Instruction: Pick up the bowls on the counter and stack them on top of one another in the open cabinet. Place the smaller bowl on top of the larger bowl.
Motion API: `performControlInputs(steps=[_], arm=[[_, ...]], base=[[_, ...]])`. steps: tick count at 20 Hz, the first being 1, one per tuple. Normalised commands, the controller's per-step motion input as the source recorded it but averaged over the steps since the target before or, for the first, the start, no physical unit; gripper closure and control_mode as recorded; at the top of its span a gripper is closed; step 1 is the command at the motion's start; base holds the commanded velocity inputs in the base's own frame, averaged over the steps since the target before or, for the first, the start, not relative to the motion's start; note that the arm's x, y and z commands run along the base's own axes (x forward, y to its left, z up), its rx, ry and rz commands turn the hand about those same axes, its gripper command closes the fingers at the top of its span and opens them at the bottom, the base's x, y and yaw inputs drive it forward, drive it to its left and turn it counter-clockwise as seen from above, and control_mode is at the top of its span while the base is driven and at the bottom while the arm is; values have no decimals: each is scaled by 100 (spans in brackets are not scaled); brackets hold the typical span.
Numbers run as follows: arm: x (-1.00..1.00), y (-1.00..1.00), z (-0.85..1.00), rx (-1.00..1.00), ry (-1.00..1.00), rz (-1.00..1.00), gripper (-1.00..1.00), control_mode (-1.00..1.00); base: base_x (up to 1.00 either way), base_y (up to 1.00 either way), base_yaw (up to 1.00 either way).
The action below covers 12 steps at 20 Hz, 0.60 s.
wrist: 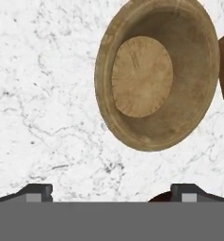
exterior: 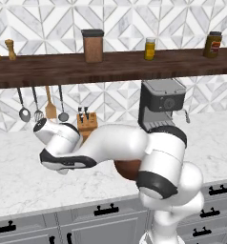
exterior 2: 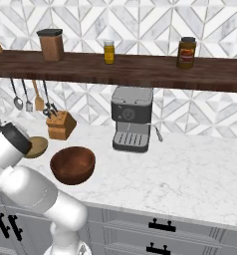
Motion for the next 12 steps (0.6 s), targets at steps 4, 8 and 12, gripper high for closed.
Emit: performControlInputs(steps=[4,8,12], arm=[[26,0,-35,-1,0,5,-100,-100],[24,0,-39,0,0,6,-100,-100],[29,0,-34,0,0,6,-100,-100]], base=[[0,0,0],[0,0,0],[0,0,0]])
